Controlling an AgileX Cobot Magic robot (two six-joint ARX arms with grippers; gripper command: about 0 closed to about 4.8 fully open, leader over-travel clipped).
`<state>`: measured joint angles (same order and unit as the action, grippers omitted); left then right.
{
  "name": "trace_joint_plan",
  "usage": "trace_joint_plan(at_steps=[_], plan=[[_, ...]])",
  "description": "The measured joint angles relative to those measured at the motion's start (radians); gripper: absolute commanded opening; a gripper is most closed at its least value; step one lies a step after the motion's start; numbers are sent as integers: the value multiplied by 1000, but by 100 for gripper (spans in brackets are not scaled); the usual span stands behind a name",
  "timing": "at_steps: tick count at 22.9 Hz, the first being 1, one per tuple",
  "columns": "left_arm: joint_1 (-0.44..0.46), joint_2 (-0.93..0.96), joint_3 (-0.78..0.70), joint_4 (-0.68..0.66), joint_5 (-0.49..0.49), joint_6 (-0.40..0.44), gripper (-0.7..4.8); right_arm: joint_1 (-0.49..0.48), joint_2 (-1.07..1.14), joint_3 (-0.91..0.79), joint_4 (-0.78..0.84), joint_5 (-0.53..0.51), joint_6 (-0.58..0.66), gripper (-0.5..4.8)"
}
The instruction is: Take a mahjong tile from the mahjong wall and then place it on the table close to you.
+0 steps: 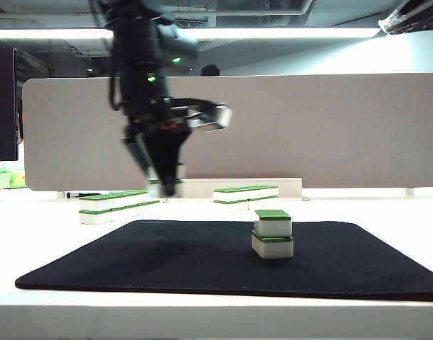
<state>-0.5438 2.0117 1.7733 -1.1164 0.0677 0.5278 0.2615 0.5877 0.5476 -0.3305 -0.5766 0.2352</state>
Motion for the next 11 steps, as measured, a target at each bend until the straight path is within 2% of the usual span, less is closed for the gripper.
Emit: trace_joint_plan(at_steps=[5,8,11], plan=[[-109,18,0,22,0,83,169,0,0,0,0,0,0,-1],[-145,60,0,19,-4,86,169,0,0,0,0,0,0,-1],[-164,63,0,24,36,86,169,0,0,0,0,0,0,-1]])
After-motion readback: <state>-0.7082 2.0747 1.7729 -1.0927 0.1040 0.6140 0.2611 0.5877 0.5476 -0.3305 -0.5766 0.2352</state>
